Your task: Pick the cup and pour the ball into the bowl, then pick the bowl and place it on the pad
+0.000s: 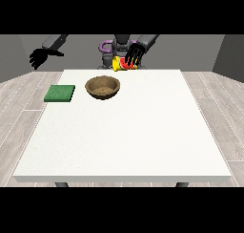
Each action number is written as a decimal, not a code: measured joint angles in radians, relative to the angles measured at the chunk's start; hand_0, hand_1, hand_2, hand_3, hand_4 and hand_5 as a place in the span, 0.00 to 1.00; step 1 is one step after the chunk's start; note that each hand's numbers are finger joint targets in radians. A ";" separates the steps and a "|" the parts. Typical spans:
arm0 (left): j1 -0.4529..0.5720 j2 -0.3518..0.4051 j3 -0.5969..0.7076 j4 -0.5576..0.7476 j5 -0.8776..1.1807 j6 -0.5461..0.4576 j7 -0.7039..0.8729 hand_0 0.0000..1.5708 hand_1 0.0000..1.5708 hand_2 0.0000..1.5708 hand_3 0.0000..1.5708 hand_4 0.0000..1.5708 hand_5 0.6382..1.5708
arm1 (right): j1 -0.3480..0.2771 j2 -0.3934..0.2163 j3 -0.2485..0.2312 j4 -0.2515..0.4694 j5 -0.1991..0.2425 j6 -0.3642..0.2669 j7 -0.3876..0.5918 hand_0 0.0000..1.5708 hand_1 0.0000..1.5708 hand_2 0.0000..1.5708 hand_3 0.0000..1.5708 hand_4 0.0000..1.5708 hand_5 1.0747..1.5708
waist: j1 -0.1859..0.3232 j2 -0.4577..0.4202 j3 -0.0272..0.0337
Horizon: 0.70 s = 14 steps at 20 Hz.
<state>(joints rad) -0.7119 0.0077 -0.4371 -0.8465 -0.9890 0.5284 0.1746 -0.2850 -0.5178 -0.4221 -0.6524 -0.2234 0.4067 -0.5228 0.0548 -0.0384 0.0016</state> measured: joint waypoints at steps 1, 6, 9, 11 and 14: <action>-0.001 -0.002 -0.017 -0.005 -0.018 -0.007 0.027 0.36 0.36 1.00 1.00 0.58 1.00 | -0.017 0.001 0.005 -0.001 0.002 -0.010 0.019 0.00 0.00 0.00 0.00 0.00 0.93 | -0.006 -0.004 -0.0003; -0.052 -0.006 -0.106 -0.019 -0.130 -0.042 0.155 0.35 0.35 1.00 1.00 0.56 1.00 | -0.097 0.003 0.026 0.005 0.020 -0.047 0.056 0.00 0.00 0.00 0.14 0.00 0.92 | -0.023 0.024 -0.0010; -0.072 -0.007 -0.157 -0.022 -0.204 -0.058 0.207 0.24 0.24 1.00 1.00 0.57 1.00 | -0.131 0.024 0.042 0.004 0.031 -0.067 0.054 0.00 0.00 0.00 0.17 0.00 0.91 | -0.031 0.043 -0.0010; -0.078 -0.007 -0.194 -0.036 -0.238 -0.080 0.242 0.18 0.18 1.00 1.00 0.55 1.00 | -0.157 0.033 0.054 0.004 0.037 -0.073 0.064 0.00 0.00 0.00 0.19 0.00 0.91 | -0.041 0.052 -0.0009; -0.072 -0.007 -0.255 -0.059 -0.285 -0.113 0.286 0.00 0.00 1.00 1.00 0.56 0.98 | -0.193 0.046 0.059 0.009 0.037 -0.089 0.076 0.00 0.00 0.00 0.14 0.00 0.91 | -0.049 0.063 -0.0010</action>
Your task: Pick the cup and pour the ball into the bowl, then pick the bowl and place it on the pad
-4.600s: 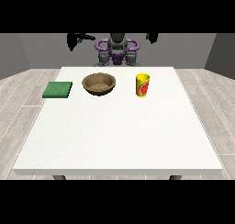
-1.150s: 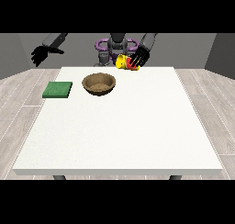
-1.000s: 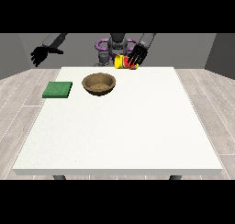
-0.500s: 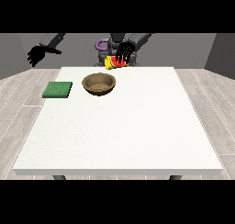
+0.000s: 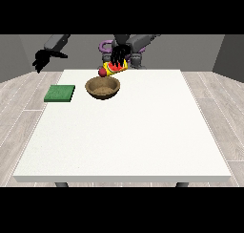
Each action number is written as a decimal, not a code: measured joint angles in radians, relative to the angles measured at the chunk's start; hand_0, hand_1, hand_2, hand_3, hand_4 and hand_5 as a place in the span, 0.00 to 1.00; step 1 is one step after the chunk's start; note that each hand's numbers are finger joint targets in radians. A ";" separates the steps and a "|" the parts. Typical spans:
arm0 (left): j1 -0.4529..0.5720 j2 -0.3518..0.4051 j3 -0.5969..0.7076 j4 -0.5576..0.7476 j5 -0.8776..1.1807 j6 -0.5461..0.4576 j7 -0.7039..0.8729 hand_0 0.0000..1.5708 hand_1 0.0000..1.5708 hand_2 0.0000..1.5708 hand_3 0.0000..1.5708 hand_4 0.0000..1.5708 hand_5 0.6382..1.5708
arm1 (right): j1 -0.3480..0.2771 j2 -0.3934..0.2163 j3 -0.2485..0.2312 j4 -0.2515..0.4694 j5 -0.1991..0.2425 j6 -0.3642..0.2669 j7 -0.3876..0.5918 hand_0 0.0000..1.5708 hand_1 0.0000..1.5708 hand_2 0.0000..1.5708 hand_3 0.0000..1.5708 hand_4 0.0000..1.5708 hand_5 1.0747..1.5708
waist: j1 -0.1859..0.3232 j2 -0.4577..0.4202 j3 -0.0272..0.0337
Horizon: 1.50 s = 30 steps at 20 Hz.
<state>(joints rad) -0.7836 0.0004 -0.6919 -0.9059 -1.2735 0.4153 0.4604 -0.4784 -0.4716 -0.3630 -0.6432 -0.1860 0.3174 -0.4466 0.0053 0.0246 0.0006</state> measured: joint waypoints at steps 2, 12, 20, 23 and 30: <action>0.003 0.000 -0.037 0.000 -0.030 -0.024 0.021 0.20 0.20 1.00 1.00 0.61 0.96 | -0.021 0.012 0.005 -0.002 -0.003 -0.002 0.007 0.00 0.00 0.00 0.16 0.00 0.91 | -0.017 0.011 -0.0001; -0.091 0.001 -0.118 0.006 -0.144 -0.274 -0.041 0.62 0.62 1.00 1.00 0.77 0.84 | -0.022 0.008 0.009 0.023 -0.007 0.023 0.005 0.00 0.00 0.00 0.07 0.00 0.89 | -0.030 -0.003 0.0004; -0.203 0.012 -0.109 -0.037 -0.246 -0.423 -0.123 0.96 0.96 1.00 1.00 0.77 0.88 | -0.009 -0.005 -0.007 0.060 -0.012 0.017 -0.025 0.00 0.00 0.00 0.18 0.00 0.89 | 0.014 -0.013 0.0004; -0.213 0.008 -0.092 -0.054 -0.282 -0.451 -0.126 0.97 0.97 1.00 1.00 0.76 0.88 | -0.011 -0.011 -0.010 0.067 -0.017 0.028 -0.037 0.00 0.00 0.00 0.00 0.27 0.97 | 0.013 0.007 0.0002; -0.098 0.043 0.085 -0.149 -0.142 -0.300 -0.144 0.26 0.26 1.00 1.00 0.64 0.99 | 0.008 0.031 -0.003 0.075 -0.035 0.029 0.030 0.00 0.00 0.00 0.00 0.31 0.98 | 0.075 -0.009 -0.0028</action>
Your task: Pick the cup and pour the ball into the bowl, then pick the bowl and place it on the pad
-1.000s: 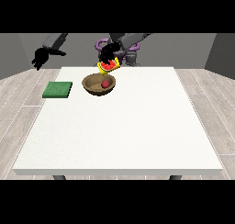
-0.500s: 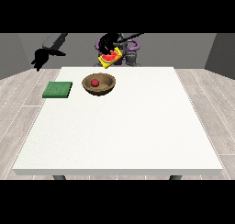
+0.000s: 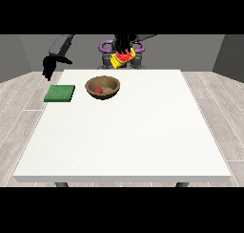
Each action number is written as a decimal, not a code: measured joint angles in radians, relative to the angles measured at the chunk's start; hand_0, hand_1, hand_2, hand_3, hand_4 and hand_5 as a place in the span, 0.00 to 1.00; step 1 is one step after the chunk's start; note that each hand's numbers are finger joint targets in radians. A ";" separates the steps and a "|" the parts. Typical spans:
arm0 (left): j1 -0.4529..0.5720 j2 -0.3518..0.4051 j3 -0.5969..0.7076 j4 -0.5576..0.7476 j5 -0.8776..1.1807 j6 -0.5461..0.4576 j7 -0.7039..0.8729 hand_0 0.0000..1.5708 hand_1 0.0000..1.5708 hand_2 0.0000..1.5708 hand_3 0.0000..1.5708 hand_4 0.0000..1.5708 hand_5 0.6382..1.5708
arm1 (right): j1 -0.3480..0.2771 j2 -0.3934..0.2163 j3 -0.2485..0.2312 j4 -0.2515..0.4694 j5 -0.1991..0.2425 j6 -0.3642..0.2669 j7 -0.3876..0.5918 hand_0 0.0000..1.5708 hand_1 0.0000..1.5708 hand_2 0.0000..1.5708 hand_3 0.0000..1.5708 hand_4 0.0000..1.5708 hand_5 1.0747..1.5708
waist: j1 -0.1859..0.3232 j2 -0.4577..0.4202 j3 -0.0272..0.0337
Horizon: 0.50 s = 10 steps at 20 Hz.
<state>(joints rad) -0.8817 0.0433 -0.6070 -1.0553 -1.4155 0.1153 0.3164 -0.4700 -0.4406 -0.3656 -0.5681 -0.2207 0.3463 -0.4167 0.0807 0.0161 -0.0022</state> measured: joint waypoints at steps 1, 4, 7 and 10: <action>0.011 0.009 0.037 -0.018 0.030 0.032 -0.003 0.26 0.26 1.00 1.00 0.64 1.00 | -0.006 -0.002 -0.007 0.000 -0.006 -0.008 0.003 0.00 0.00 0.00 0.00 0.31 0.98 | 0.018 0.010 -0.0001; 0.053 0.050 0.156 -0.063 0.148 0.111 -0.045 0.31 0.31 1.00 0.99 0.56 0.99 | -0.017 0.011 -0.017 -0.008 -0.015 -0.042 0.012 0.00 0.00 0.00 0.00 0.30 0.97 | 0.064 0.028 -0.0013; 0.095 0.050 0.254 -0.091 0.293 0.147 -0.106 0.82 0.82 1.00 0.97 0.63 0.99 | -0.038 0.019 -0.025 -0.023 -0.021 -0.072 0.011 0.00 0.00 0.00 0.00 0.15 0.98 | 0.083 0.074 -0.0014; 0.135 0.024 0.355 -0.123 0.469 0.163 -0.172 0.75 0.75 0.79 0.68 0.51 0.95 | -0.047 0.036 -0.027 -0.035 -0.028 -0.088 0.016 0.00 0.00 0.00 0.00 0.17 0.99 | 0.092 0.109 -0.0029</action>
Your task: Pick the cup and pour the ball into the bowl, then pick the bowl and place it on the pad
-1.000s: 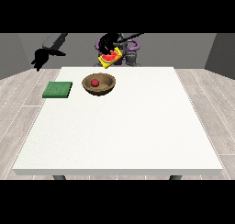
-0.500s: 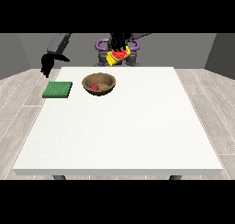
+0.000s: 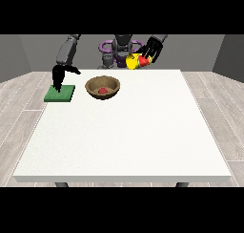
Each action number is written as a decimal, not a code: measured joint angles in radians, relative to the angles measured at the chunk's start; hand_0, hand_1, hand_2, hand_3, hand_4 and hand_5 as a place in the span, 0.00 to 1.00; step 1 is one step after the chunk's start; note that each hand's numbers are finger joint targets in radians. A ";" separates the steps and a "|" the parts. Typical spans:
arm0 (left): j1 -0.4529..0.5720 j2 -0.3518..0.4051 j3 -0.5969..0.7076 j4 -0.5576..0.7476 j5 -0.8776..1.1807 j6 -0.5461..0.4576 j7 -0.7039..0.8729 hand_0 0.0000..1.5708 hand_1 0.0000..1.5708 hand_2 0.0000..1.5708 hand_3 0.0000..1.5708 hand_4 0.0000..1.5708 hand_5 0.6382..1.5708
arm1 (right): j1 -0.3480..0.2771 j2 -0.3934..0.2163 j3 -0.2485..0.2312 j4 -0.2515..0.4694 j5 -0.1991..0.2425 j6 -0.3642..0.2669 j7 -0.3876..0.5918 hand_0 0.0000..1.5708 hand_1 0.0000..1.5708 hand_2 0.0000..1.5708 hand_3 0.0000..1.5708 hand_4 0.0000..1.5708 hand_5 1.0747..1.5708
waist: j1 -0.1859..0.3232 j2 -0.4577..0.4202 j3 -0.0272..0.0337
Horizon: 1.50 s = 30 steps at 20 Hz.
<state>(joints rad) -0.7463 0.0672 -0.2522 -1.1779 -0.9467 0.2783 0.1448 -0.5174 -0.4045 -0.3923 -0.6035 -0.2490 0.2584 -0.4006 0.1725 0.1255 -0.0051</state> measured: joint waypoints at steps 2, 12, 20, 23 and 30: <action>0.020 -0.010 0.055 -0.013 0.103 0.005 -0.060 0.61 0.61 0.59 0.40 0.55 0.97 | -0.015 0.017 -0.002 -0.011 -0.008 -0.009 -0.003 0.00 0.00 0.00 0.00 0.23 1.00 | 0.005 0.044 0.0005; 0.121 -0.061 0.265 0.055 0.536 -0.017 -0.342 0.00 0.00 0.00 0.00 0.00 0.95 | -0.058 0.141 0.082 -0.105 0.013 -0.057 0.059 0.00 0.00 0.00 0.00 0.12 0.95 | -0.093 0.121 0.0021; 0.151 -0.043 0.326 0.137 0.634 -0.064 -0.404 0.00 0.00 0.00 0.00 0.00 0.96 | -0.027 0.214 0.151 -0.120 0.047 -0.097 0.091 0.00 0.00 0.00 0.00 0.06 0.94 | -0.153 0.051 0.0045; 0.148 -0.038 0.317 0.111 0.642 -0.087 -0.387 0.00 0.00 0.00 0.00 0.00 0.98 | -0.003 0.225 0.145 -0.074 0.048 -0.093 0.036 0.00 0.00 0.00 0.00 0.16 0.96 | -0.131 0.054 0.0050; 0.127 -0.039 0.276 0.014 0.647 -0.132 -0.353 0.00 0.00 0.00 0.00 0.00 0.99 | -0.008 0.205 0.096 0.016 0.024 -0.076 -0.101 0.00 0.00 0.00 0.00 0.07 0.91 | -0.060 0.107 -0.0056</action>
<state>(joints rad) -0.6188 0.0282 0.0240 -1.1642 -0.2992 0.1465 -0.2079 -0.5252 -0.1995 -0.2964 -0.5876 -0.2250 0.1823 -0.5018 0.1122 0.2330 -0.0107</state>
